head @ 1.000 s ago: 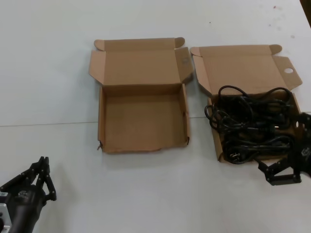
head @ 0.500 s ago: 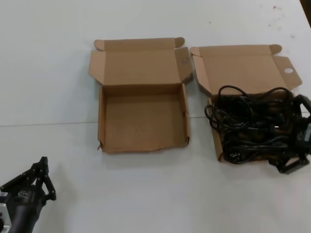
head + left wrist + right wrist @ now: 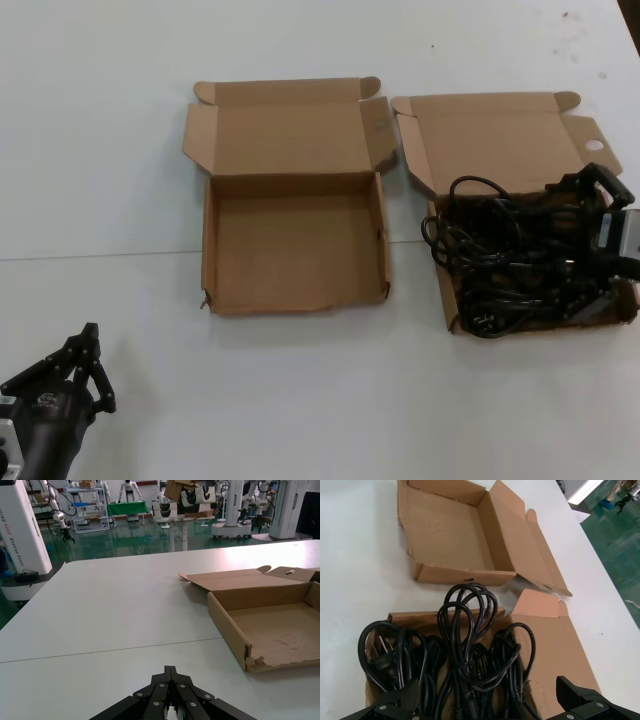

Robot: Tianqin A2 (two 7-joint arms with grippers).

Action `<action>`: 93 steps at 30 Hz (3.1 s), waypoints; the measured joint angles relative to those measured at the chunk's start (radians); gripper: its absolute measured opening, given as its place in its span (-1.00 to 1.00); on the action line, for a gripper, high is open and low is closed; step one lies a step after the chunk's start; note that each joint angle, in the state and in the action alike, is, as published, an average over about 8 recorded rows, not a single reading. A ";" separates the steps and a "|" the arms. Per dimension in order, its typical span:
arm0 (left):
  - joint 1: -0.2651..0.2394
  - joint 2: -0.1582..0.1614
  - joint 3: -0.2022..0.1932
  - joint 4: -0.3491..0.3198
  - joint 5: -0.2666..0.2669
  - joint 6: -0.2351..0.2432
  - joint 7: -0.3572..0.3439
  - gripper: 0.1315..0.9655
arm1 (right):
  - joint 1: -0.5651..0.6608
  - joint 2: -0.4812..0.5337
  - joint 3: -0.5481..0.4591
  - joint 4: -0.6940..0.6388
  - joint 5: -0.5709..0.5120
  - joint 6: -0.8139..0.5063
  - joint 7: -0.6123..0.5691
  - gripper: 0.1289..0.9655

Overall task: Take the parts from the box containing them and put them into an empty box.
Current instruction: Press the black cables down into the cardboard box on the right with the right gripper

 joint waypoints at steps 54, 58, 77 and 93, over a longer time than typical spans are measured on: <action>0.000 0.000 0.000 0.000 0.000 0.000 0.000 -0.94 | -0.055 -0.208 0.300 -0.249 -0.022 -0.107 -0.181 -0.49; 0.000 0.000 0.000 0.000 0.000 0.000 0.000 -0.94 | -0.055 -0.212 0.307 -0.258 -0.018 -0.109 -0.181 -0.67; 0.000 0.000 0.000 0.000 0.000 0.000 0.000 -0.94 | -0.082 -0.147 0.332 -0.114 -0.032 -0.120 -0.149 -0.95; 0.000 0.000 0.000 0.000 0.000 0.000 0.000 -0.94 | -0.131 -0.115 0.339 -0.038 -0.028 -0.142 -0.100 -0.93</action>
